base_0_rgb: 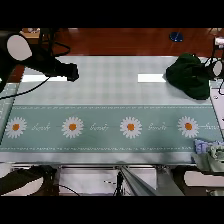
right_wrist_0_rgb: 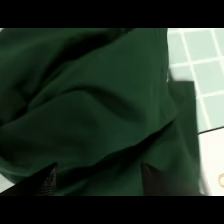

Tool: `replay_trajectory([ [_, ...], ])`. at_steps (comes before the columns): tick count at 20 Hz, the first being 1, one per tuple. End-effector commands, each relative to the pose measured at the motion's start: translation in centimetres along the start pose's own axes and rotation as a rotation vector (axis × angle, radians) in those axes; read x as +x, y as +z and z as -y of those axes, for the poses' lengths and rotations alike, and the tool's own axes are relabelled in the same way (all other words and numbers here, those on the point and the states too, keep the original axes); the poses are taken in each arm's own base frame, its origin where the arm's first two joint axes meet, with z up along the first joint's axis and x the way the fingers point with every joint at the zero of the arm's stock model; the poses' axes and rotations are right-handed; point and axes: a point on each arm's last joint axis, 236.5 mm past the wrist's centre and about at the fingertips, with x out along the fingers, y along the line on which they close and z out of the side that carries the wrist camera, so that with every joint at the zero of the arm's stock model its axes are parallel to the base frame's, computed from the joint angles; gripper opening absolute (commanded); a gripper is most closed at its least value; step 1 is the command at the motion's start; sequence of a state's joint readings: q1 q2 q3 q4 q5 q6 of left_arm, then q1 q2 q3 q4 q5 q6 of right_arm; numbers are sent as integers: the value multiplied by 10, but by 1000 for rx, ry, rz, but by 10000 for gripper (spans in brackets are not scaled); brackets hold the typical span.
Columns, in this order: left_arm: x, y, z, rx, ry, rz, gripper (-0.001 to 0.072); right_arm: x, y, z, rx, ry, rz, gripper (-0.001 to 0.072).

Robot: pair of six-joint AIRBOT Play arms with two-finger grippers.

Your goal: Fold the shirts.

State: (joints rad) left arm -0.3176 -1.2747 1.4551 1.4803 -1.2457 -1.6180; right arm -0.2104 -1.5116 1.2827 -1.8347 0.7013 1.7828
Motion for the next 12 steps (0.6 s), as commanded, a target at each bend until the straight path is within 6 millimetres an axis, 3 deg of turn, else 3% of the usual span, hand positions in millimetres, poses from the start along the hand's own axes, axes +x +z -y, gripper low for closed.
replay_trajectory([
  [1, -10, 0, 10, -9, -40, 4, 713, 38, -23, 0, 141, 53, -63, 589],
  [6, -10, -6, 24, -26, -98, -25, 713, 68, -16, -19, 232, 125, -6, 575],
  [8, -11, -6, 30, -33, -124, -26, 713, 76, -13, -23, 257, 140, 23, 421],
  [11, -12, -6, 34, -38, -140, -27, 713, 78, 14, -23, 286, 156, 143, 43],
  [12, -12, -6, 34, -38, -141, -27, 713, 75, 28, -24, 321, 173, 196, 32],
])
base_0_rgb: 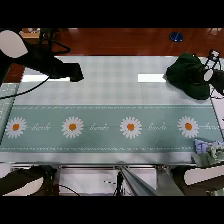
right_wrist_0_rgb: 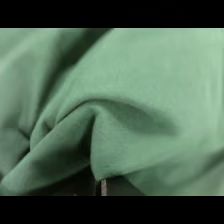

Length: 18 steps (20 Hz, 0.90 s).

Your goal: Fold the shirts.

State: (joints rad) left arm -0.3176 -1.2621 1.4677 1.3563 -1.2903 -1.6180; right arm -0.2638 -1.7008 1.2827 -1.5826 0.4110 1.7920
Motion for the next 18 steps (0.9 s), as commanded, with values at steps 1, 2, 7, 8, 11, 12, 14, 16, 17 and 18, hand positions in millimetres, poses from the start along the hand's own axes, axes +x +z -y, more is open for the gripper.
replay_trajectory([
  [1, 0, -1, 6, -4, -22, -2, 713, -2, 41, -14, 97, 69, 175, 31],
  [2, 0, 0, 6, -4, -22, -2, 713, -9, 52, -17, 117, 82, 203, 31],
  [7, -3, 0, 13, -12, -53, 3, 713, -93, 129, -33, 70, 126, 391, 29],
  [8, -7, 1, 16, -12, -63, 11, 713, -121, 147, -38, 41, 134, 441, 29],
  [11, -35, 16, 26, 5, -83, 87, 713, -229, 197, -50, -45, 155, 623, 29],
  [12, -51, 24, 31, 17, -88, 132, 713, -266, 207, -52, -51, 165, 682, 29],
  [14, -93, 41, 41, 50, -99, 240, 713, -343, 220, -55, -53, 188, 801, 29],
  [16, -143, 54, 53, 80, -113, 361, 712, -420, 225, -56, -48, 216, 924, 29],
  [17, -171, 57, 59, 96, -120, 426, 712, -457, 223, -56, -41, 236, 982, 29],
  [18, -198, 57, 65, 111, -126, 486, 712, -492, 219, -56, -37, 252, 1036, 29],
])
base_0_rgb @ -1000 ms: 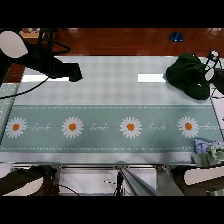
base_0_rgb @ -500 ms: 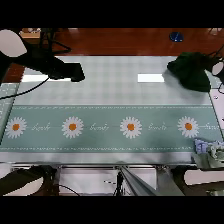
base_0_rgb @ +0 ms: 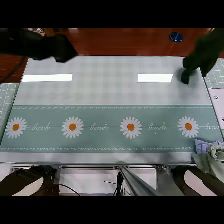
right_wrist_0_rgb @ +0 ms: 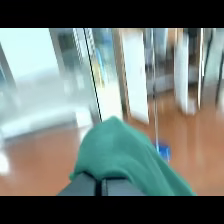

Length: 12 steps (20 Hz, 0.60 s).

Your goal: Fold the shirts.

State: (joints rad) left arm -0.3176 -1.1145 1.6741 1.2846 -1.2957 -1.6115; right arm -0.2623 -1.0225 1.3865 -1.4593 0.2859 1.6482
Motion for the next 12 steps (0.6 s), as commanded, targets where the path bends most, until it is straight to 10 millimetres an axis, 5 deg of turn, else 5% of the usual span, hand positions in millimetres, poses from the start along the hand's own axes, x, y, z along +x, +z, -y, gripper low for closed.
replay_trajectory([
  [1, -80, 35, 28, 58, -27, 202, 712, -87, 93, -22, 3, 47, 198, 29],
  [4, -141, 38, 46, 94, -43, 328, 712, -154, 143, -38, 42, 96, 329, 29],
  [7, -191, 30, 59, 122, -54, 424, 711, -197, 161, -51, 104, 154, 368, 29],
  [10, -221, 22, 66, 139, -60, 480, 711, -200, 142, -55, 99, 161, 273, 29],
  [12, -223, 14, 64, 142, -48, 458, 711, -188, 122, -54, 75, 153, 192, 29],
])
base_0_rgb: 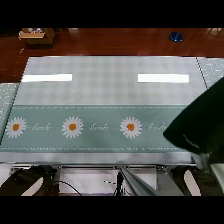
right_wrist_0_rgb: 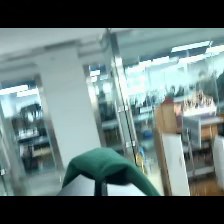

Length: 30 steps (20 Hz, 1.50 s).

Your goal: Fold the shirts.

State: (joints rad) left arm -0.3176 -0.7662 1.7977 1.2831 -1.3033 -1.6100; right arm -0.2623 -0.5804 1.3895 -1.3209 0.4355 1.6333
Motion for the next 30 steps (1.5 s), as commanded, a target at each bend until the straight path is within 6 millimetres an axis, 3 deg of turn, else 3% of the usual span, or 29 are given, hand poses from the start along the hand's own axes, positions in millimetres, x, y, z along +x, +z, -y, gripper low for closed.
replay_trajectory([
  [1, -21, -9, 2, 16, 16, -18, 711, -2, -29, -1, -14, 3, -124, 29],
  [3, -19, -26, -3, 15, 31, -88, 711, 10, -58, 6, -14, -8, -215, 29],
  [5, -14, -38, -6, 9, 37, -133, 711, 20, -104, 4, 50, 16, -366, 29],
  [7, -9, -44, -8, 4, 39, -155, 711, 22, -157, -27, 142, 156, -554, 29],
  [10, 0, -57, -15, -5, 51, -194, 711, 7, -234, -100, 226, 414, -830, 29],
  [13, 9, -71, -19, -17, 55, -237, 711, -36, -316, -184, 175, 642, -1099, 29],
  [15, 13, -76, -20, -21, 56, -253, 711, -79, -366, -244, 129, 793, -1241, 30],
  [17, 13, -77, -21, -22, 56, -257, 711, -135, -412, -301, 95, 930, -1376, 30],
  [19, 13, -77, -21, -21, 56, -256, 711, -188, -449, -340, 56, 1024, -1471, 31],
  [21, 13, -78, -21, -21, 57, -260, 711, -225, -476, -364, 28, 1073, -1526, 31],
  [22, 13, -79, -21, -21, 58, -265, 711, -237, -486, -370, 18, 1086, -1544, 40],
  [23, 12, -81, -22, -21, 61, -274, 711, -242, -491, -372, 13, 1088, -1553, 189],
  [24, 11, -83, -23, -20, 65, -282, 711, -241, -494, -370, 1, 1083, -1553, 382],
  [26, 11, -85, -30, -14, 95, -291, 711, -215, -496, -347, -51, 1018, -1534, 394],
  [28, 11, -89, -38, -9, 126, -305, 711, -166, -493, -294, -142, 882, -1503, 397],
  [30, 16, -101, -44, -14, 141, -344, 711, -105, -481, -213, -220, 664, -1470, 459],
])
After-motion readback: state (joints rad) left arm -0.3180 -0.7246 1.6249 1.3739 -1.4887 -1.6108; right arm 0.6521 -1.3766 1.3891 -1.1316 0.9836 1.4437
